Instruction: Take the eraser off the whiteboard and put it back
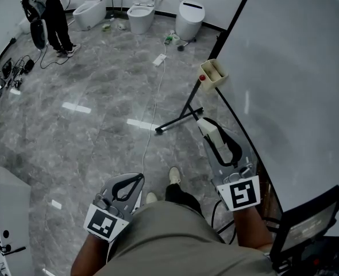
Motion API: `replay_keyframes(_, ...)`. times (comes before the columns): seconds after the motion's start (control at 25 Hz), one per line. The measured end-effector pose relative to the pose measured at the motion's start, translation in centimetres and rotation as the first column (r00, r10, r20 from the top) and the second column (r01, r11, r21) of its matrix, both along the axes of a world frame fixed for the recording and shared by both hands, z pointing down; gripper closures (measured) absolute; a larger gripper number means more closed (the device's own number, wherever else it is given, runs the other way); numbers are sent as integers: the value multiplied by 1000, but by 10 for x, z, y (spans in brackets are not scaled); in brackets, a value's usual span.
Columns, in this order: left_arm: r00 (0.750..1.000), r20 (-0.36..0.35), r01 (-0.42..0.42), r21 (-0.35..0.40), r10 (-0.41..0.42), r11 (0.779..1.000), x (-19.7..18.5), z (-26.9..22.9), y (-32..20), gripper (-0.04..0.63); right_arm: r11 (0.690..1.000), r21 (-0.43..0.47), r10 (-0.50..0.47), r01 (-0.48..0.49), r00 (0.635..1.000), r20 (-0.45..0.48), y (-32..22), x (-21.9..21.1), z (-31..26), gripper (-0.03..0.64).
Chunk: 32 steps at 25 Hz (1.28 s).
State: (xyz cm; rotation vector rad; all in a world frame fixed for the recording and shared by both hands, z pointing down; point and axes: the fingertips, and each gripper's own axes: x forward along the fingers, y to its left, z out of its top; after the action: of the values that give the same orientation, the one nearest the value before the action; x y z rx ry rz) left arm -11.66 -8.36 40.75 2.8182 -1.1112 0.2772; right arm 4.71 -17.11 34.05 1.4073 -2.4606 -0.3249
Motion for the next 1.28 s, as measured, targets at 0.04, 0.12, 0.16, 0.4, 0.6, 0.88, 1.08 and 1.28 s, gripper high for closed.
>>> replay_keyframes(0.04,1000,-2,0,0,0,1000,-2,-2,1,589,1000,-2,-1,1,1000,1,1,-2,-2,457)
replay_keyframes(0.12,1000,-14,3,-1,-3,1000,-12,-4,14,589,1000,-7,1,-1,1000,4,14,-11,-3,457)
replay_keyframes(0.16,1000,-21,6,-2,-6,1000,-18,-3,22,589,1000,-8,2,-2,1000,4,22,-16,-2,457)
replay_keyframes(0.4,999,-18,29,2,-29,1000,-20,-5,18,588,1000,-1,-14,14,1000,1,14,-17,-3,457)
replay_keyframes(0.6,999,-18,48,4,-48,999,-16,-5,6,588,1000,1,-29,29,1000,3,-4,-11,-2,457)
replay_keyframes(0.88,997,-18,80,8,-80,997,-10,-13,-24,588,1000,8,-29,29,999,-23,-48,4,-3,457)
replay_keyframes(1.08,995,-21,102,13,-102,995,10,-18,-52,588,999,-15,-31,31,999,-29,-93,31,7,457)
replay_keyframes(1.28,992,-11,123,4,-123,992,26,-18,-74,588,1000,-22,-20,19,999,-47,-141,59,21,457)
